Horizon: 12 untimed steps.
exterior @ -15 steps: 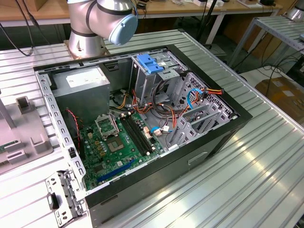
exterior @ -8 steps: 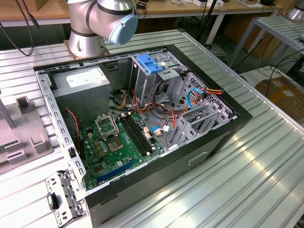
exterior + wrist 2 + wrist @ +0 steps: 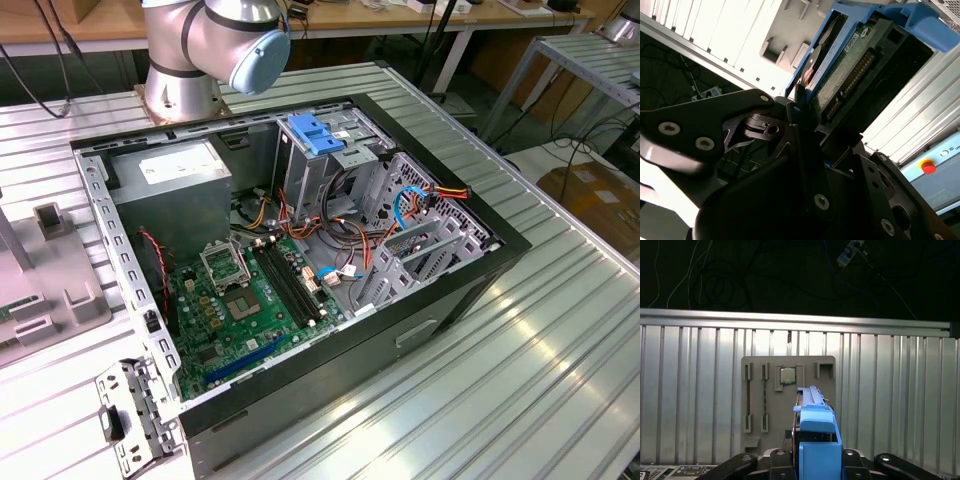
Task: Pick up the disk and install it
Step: 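Pick up the disk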
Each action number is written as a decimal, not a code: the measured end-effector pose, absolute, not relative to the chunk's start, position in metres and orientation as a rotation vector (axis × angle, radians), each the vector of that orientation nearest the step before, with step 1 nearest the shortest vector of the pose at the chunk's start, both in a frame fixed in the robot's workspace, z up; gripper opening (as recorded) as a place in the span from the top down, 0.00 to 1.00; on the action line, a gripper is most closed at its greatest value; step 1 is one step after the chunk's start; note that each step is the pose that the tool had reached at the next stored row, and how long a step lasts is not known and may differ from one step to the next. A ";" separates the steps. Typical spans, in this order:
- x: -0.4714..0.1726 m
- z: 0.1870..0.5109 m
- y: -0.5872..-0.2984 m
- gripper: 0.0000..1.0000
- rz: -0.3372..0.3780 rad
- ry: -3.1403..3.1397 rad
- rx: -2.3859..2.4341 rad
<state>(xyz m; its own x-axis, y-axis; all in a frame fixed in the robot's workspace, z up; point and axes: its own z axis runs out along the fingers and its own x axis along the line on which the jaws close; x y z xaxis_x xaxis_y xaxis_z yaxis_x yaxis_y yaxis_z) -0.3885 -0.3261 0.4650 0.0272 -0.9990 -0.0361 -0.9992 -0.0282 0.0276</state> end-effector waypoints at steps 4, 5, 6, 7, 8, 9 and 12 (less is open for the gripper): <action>-0.387 0.465 -0.326 0.64 0.071 2.186 -2.248; -0.386 0.465 -0.326 0.64 0.071 2.186 -2.248; -0.386 0.465 -0.326 0.64 0.071 2.186 -2.248; -0.386 0.465 -0.326 0.64 0.071 2.186 -2.248; -0.385 0.465 -0.326 0.64 0.071 2.186 -2.248; -0.385 0.465 -0.326 0.64 0.071 2.186 -2.248; -0.384 0.465 -0.326 0.64 0.071 2.186 -2.248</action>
